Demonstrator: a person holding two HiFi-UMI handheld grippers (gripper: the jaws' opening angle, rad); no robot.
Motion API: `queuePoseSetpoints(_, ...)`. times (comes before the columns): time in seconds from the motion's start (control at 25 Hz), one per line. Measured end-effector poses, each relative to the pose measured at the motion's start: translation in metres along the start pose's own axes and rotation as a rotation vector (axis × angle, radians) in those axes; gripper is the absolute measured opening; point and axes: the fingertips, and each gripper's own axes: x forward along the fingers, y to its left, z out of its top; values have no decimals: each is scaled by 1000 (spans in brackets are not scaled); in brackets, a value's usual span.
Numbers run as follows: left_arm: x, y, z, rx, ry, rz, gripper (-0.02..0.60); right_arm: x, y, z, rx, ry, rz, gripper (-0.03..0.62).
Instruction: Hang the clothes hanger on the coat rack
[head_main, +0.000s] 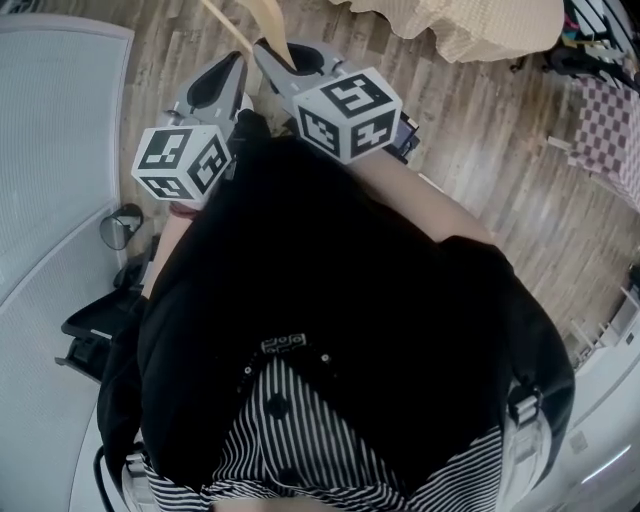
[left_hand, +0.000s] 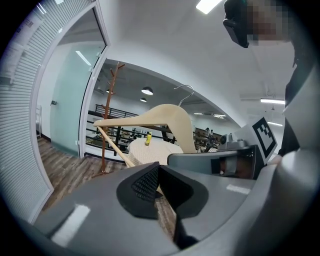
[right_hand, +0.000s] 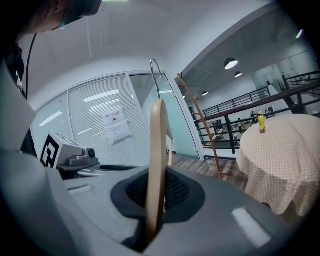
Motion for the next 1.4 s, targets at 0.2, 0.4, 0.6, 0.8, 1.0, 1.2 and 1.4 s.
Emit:
queuePoseSetpoints(0.2,16,3,15,28,-15,-47,-9,4,-15,12,6,-7,-41,17)
queuePoseSetpoints(0.4,45,12,31,22,-42,-115,-9,14,-41,28,-2,-29,-103,17)
queuePoseSetpoints(0.6,73,18,36,44,-24,-191,-9,32,-62,29,18,-26,-136,17)
queuePoseSetpoints(0.8,92,57,55,62,-5,-202,-9,68,-77,53,26,-45,-163,17)
queuePoseSetpoints(1.0,99,117,80,43,-35,-182,-9,119,-77,71,16,-42,-183,17)
queuePoseSetpoints(1.2,112,163,98,16,-22,-177,-9,161,-75,81,31,-21,-180,17)
queuePoseSetpoints(1.4,120,209,103,31,18,-215,-9,212,-73,96,30,-26,-219,17)
